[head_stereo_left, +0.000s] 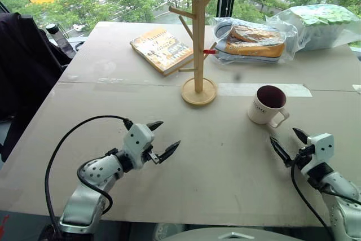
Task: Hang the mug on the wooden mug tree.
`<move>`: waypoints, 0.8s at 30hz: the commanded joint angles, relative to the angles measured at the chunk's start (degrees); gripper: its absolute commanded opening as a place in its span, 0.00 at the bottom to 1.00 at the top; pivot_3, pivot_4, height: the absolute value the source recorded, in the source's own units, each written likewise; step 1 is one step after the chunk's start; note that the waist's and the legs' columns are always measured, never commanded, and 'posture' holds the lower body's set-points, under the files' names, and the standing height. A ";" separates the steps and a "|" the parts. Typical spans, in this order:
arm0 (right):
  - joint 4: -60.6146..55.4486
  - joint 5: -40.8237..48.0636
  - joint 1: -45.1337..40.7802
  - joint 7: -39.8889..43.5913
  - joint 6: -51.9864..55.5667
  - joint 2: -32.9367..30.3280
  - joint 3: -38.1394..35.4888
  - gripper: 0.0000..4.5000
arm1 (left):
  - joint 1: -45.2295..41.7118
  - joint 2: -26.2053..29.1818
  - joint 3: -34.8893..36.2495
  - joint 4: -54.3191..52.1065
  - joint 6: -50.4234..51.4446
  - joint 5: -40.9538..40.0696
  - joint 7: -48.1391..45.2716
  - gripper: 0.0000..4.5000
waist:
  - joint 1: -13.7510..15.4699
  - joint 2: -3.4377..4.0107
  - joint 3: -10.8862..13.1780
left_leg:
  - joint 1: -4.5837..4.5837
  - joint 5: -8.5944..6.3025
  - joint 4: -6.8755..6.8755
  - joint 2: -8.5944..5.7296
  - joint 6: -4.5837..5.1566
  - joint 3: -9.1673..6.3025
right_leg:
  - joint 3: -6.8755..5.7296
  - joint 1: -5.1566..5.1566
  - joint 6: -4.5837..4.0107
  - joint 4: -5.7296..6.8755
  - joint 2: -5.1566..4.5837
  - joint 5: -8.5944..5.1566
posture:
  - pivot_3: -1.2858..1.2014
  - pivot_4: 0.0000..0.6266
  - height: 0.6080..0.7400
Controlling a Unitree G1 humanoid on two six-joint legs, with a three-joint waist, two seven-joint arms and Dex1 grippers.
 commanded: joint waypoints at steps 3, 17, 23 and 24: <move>-3.29 -1.45 -2.78 -9.59 3.77 4.77 -0.10 0.98 | -6.03 3.84 -0.90 -6.54 4.78 -6.14 -5.52 1.00 | 0.00 0.04 0.01 | -0.06 0.00 -0.01 0.00 0.00 -0.02 | -0.05 -0.02 0.01 -0.03 0.00 0.00 | 0.52 0.24 1.00; -1.80 -1.18 -5.05 -9.05 1.86 5.60 0.16 0.53 | -11.02 5.40 -1.91 -9.34 8.41 -7.88 -6.89 1.00 | -0.12 0.07 0.02 | -0.02 0.01 0.01 -0.02 0.01 -0.02 | -0.07 -0.01 0.05 0.04 0.12 0.02 | 0.52 0.24 1.00; -0.99 -2.46 -4.47 -6.40 1.92 3.78 2.49 0.02 | -9.74 4.47 -3.09 -11.04 8.59 -8.21 -5.91 1.00 | -0.15 0.07 0.01 | -0.02 0.01 0.04 -0.03 0.01 -0.02 | -0.06 0.00 0.06 0.07 0.14 0.02 | 0.52 0.24 1.00; -0.86 -2.58 -4.70 -6.22 1.89 3.48 2.62 0.02 | -9.24 4.24 -3.40 -11.49 8.68 -8.19 -5.69 1.00 | -0.17 0.07 0.01 | -0.01 0.01 0.04 -0.03 0.01 -0.02 | -0.06 0.00 0.06 0.08 0.14 0.02 | 0.52 0.24 1.00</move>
